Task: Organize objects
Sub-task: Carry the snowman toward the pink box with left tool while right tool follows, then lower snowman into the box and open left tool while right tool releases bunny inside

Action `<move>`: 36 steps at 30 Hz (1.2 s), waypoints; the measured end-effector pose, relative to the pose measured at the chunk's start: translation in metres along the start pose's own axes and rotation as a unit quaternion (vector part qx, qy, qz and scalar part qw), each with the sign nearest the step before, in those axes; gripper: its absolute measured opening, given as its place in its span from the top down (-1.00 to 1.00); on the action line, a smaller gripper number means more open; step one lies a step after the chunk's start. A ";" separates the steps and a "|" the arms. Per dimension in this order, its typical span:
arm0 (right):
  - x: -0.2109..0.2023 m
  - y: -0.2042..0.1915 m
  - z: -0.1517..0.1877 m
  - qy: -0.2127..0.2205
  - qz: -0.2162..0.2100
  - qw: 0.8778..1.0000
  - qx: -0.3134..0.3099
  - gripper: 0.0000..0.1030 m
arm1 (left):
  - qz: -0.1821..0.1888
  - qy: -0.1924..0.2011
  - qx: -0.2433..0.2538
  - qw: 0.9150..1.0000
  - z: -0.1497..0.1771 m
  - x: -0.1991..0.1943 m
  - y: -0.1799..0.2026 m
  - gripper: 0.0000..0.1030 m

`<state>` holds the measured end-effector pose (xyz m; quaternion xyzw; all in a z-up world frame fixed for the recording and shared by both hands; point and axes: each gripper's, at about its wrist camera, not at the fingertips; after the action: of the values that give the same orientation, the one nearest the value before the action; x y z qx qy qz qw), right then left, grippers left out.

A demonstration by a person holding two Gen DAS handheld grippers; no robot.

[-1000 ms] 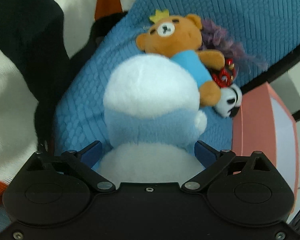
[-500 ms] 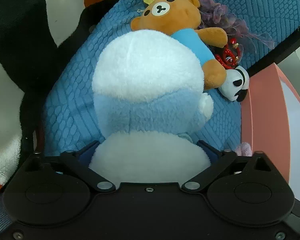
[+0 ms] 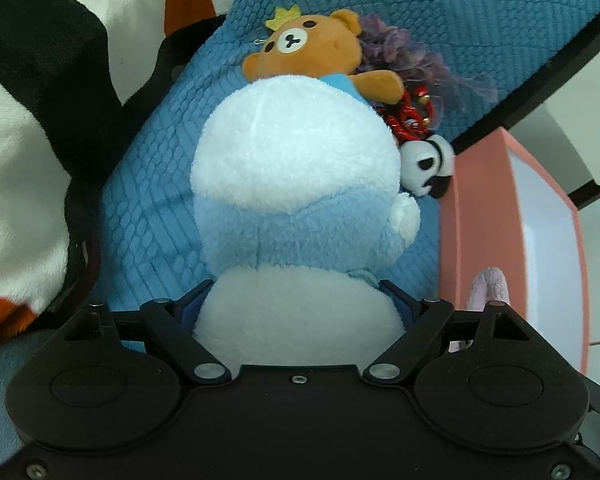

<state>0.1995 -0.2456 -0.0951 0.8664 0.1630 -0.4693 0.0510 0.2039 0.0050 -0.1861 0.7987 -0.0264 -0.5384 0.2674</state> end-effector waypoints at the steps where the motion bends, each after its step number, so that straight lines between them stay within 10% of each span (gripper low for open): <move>1: -0.004 0.000 -0.001 0.000 0.000 1.000 0.003 0.08 | 0.003 0.000 0.001 1.000 0.001 -0.004 0.003 -0.63; 36: -0.128 0.077 -0.031 0.108 0.022 0.992 0.057 0.08 | 0.073 0.046 0.102 0.991 -0.004 -0.087 0.168 -0.58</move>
<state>0.1850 -0.3404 0.0235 0.9170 0.1212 -0.3799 -0.0063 0.2124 -0.1078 -0.0348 0.8415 -0.1270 -0.4749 0.2240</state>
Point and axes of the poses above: each gripper's, at about its wrist camera, not at the fingertips, and x roughly the way its jaws point, y to its right, z to its underside, and after that the axes turned 7 degrees about z, right-handed
